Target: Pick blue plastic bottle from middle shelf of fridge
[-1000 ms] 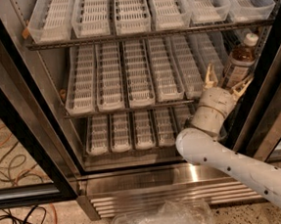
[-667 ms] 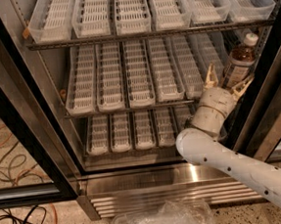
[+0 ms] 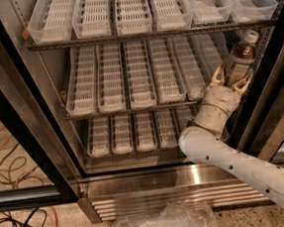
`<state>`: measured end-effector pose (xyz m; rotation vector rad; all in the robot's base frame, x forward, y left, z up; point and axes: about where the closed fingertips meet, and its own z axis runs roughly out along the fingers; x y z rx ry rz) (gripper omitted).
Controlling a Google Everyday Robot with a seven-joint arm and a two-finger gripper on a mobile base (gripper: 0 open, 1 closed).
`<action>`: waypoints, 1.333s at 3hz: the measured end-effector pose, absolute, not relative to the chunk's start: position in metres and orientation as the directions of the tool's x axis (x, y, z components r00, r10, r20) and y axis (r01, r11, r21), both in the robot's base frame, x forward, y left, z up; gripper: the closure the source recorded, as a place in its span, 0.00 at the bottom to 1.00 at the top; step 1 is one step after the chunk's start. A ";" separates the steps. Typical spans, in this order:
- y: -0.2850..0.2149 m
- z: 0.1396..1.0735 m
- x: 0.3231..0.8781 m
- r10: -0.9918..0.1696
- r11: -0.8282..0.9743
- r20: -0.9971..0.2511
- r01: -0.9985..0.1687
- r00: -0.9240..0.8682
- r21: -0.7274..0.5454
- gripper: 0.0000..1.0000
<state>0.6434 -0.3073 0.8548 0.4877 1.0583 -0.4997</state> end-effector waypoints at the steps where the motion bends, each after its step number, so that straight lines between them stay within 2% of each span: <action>1: -0.309 0.855 0.645 -0.150 0.786 -0.903 0.602 0.403 0.138 0.89; 2: -0.309 0.855 0.645 -0.150 0.786 -0.903 0.602 0.404 0.138 1.00; 4: -0.307 0.857 0.644 -0.150 0.798 -0.870 0.577 0.470 0.174 1.00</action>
Offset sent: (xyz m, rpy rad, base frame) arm 0.0020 -0.0013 -0.0001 0.0011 -0.0017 -0.0010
